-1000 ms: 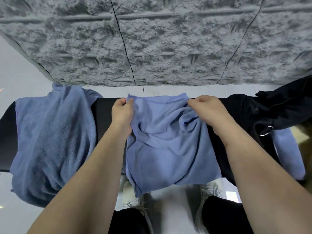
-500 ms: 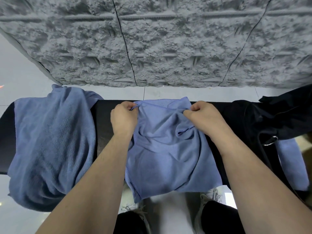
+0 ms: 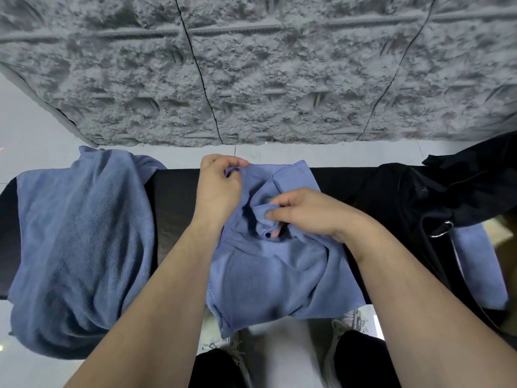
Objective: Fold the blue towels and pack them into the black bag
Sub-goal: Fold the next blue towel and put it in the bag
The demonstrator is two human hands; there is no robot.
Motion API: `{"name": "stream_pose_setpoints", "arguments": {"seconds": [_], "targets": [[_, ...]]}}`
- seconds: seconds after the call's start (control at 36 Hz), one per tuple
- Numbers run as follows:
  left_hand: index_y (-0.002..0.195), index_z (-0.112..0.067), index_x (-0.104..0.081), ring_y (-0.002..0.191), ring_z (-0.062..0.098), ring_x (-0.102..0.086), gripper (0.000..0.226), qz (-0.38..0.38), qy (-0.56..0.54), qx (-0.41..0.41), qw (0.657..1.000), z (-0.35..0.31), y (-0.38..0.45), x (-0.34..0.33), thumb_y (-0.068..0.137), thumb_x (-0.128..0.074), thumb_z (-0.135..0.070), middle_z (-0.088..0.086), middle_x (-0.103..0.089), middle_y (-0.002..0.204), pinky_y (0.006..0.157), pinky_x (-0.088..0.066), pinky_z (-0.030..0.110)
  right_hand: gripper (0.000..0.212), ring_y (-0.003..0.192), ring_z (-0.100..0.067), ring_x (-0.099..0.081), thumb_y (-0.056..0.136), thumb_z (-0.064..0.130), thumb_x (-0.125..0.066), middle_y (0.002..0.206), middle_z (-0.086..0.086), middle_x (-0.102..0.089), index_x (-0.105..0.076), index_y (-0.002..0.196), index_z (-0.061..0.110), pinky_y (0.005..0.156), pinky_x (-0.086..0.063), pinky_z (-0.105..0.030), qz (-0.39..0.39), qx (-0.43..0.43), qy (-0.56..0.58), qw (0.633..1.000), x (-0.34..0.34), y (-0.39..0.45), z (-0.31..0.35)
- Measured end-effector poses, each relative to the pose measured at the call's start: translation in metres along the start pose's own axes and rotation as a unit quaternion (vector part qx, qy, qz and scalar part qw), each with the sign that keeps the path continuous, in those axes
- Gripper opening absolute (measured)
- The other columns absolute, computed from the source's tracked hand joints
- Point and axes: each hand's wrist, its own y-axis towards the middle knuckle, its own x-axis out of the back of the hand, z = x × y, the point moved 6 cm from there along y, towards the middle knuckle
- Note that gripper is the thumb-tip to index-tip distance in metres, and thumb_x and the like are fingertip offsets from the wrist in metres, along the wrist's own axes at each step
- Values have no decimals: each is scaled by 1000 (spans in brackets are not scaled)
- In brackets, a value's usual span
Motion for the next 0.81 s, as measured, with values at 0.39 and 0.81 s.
{"name": "stream_pose_setpoints", "arguments": {"seconds": [0.39, 0.81], "targets": [[88, -39, -65, 65, 20, -54, 37, 120, 40, 56, 990, -5, -15, -32, 87, -37, -14, -10, -64, 72, 66, -49, 42, 39, 54, -18, -30, 92, 20, -52, 53, 0, -33, -35, 56, 16, 53, -26, -31, -241, -24, -112, 964, 32, 17, -20], [87, -35, -76, 78, 15, -59, 20, 142, 261, 1, 955, -12, -13, -52, 91, -57, -29, -6, -56, 76, 60, -46, 29, 27, 104, -19, -49, 94, 21, -46, 96, 18, -51, -57, 72, 34, 86, -46, -32, -134, -5, -266, 955, 1, 31, -15]]}}
